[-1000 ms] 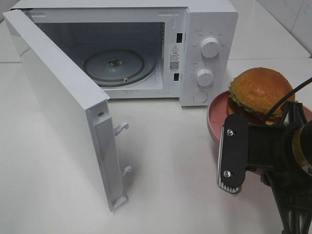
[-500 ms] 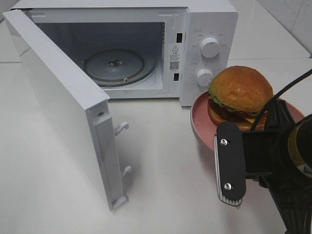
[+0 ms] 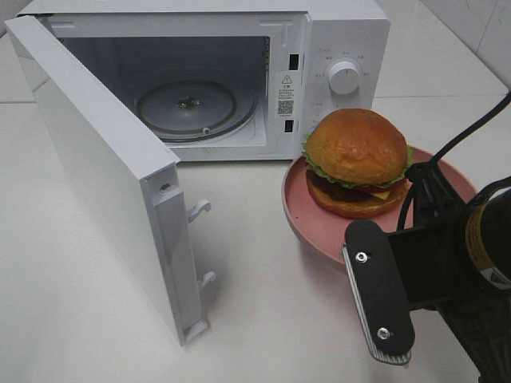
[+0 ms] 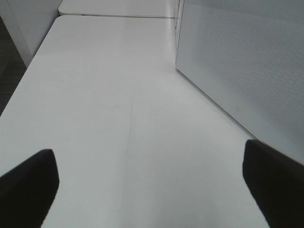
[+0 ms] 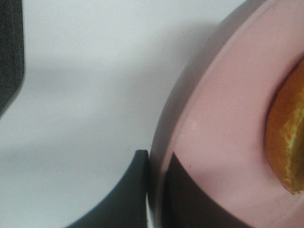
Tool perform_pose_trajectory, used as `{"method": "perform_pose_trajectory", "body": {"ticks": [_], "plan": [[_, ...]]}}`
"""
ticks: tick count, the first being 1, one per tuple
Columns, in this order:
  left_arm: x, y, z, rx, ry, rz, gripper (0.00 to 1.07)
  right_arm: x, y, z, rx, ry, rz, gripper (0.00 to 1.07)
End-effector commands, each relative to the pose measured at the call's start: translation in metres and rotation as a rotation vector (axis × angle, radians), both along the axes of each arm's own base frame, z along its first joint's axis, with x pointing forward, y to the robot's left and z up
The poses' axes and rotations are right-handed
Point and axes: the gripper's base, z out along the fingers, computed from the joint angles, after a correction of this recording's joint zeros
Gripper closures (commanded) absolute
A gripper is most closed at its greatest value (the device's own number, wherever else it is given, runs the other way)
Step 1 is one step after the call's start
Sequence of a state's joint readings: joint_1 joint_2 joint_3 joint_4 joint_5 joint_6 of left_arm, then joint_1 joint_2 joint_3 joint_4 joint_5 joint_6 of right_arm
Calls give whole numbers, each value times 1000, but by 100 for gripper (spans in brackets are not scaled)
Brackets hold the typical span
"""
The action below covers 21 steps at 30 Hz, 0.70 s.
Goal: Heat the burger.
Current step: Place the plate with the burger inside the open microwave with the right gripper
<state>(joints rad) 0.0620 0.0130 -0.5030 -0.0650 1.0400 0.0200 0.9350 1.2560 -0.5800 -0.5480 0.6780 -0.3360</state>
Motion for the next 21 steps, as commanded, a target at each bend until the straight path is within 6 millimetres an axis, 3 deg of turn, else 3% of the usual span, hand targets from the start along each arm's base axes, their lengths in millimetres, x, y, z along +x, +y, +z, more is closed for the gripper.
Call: {"method": "perform_pose_trajectory", "body": {"ticks": [1, 21], "plan": [[0, 0, -1, -2, -2, -7, 9, 3, 4, 5, -18, -62, 121, 107], [0, 0, -1, -2, -2, -7, 9, 8, 6, 5, -11, -46, 279, 107]]}}
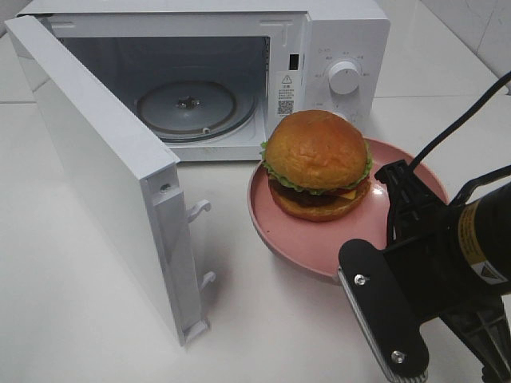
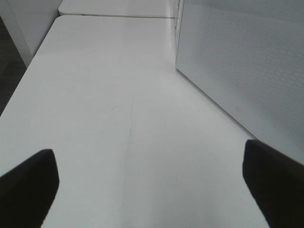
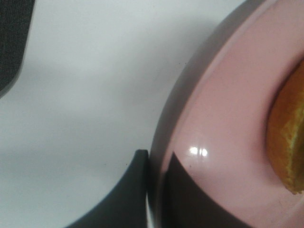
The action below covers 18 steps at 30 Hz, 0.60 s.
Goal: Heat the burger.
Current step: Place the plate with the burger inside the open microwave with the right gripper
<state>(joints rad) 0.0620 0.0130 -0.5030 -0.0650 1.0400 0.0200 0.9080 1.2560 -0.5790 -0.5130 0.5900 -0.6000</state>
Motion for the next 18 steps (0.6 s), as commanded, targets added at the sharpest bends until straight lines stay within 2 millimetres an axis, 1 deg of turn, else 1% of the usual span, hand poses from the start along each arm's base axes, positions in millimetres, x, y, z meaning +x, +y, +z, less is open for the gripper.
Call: {"method": "perform_pose_trajectory", "body": {"ticks": [1, 11, 18], "plan": [[0, 0, -1, -2, -2, -7, 9, 6, 0, 4, 24, -29, 65, 107], [0, 0, -1, -2, -2, -7, 9, 17, -7, 4, 68, 10, 122, 107], [0, 0, -1, -2, -2, -7, 9, 28, -10, 13, 96, 10, 170, 107]]}}
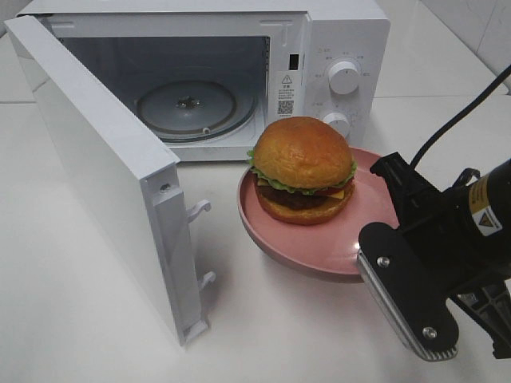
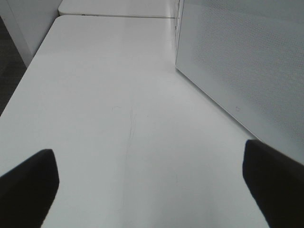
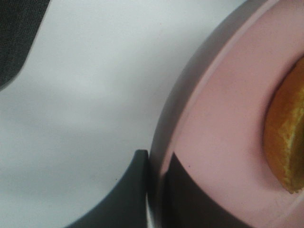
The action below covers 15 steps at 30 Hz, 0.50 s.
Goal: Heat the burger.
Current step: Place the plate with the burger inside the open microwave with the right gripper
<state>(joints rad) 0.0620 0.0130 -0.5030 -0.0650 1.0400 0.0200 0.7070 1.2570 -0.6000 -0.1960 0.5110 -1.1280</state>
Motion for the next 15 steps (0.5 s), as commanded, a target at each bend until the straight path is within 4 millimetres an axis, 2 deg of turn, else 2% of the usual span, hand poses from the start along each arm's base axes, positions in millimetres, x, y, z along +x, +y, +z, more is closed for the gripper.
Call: {"method": "perform_pose_trajectory", "body": {"ticks": [1, 15], "plan": [[0, 0, -1, -2, -2, -7, 9, 9, 3, 11, 54, -64, 38, 107], [0, 0, -1, -2, -2, -7, 9, 19, -7, 13, 116, -48, 152, 107]]}}
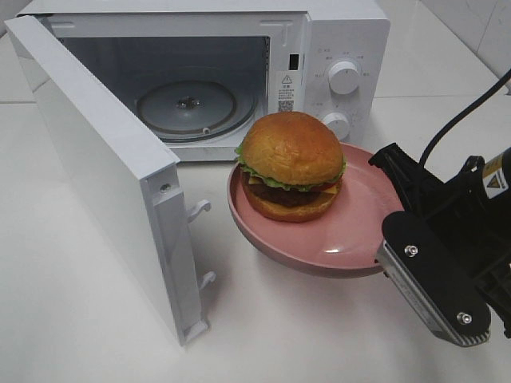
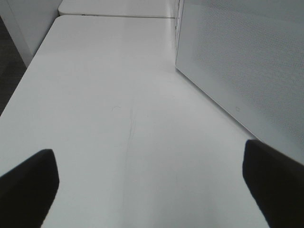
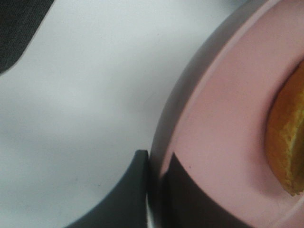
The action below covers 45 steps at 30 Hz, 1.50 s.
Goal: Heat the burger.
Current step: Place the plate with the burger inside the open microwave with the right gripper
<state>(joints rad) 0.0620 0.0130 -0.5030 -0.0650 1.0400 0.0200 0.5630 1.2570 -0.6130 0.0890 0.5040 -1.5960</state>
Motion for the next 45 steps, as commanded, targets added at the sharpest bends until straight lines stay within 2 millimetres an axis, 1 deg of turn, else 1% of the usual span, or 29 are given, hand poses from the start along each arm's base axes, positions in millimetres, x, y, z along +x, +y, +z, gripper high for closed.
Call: {"method": "perform_pose_trajectory", "body": {"ticks": [1, 2, 4, 22, 25, 27, 30, 31, 32, 34, 43, 45], "plan": [[0, 0, -1, -2, -2, -7, 9, 8, 4, 10, 73, -72, 15, 107], [0, 0, -1, -2, -2, -7, 9, 9, 5, 11, 110, -76, 10, 107], [0, 0, -1, -2, -2, -7, 9, 10, 5, 12, 125, -90, 19, 107], [0, 0, -1, -2, -2, -7, 9, 16, 6, 15, 130, -154, 17, 107], [0, 0, -1, -2, -2, -7, 9, 17, 7, 12, 125, -146, 18, 107], [0, 0, -1, -2, -2, -7, 9, 22, 10, 7, 105, -129, 25, 107], [0, 0, -1, -2, -2, -7, 9, 23, 12, 7, 102, -131, 31, 107], [0, 0, -1, -2, -2, -7, 9, 25, 17, 7, 91, -132, 42, 107], [0, 0, -1, -2, -2, -7, 9, 25, 17, 7, 91, -132, 42, 107], [0, 0, -1, -2, -2, -7, 9, 32, 26, 4, 85, -115, 29, 107], [0, 0, -1, -2, -2, -7, 9, 46, 36, 2, 78, -103, 30, 107], [0, 0, -1, -2, -2, -7, 9, 48, 44, 2, 55, -118, 69, 107]]}}
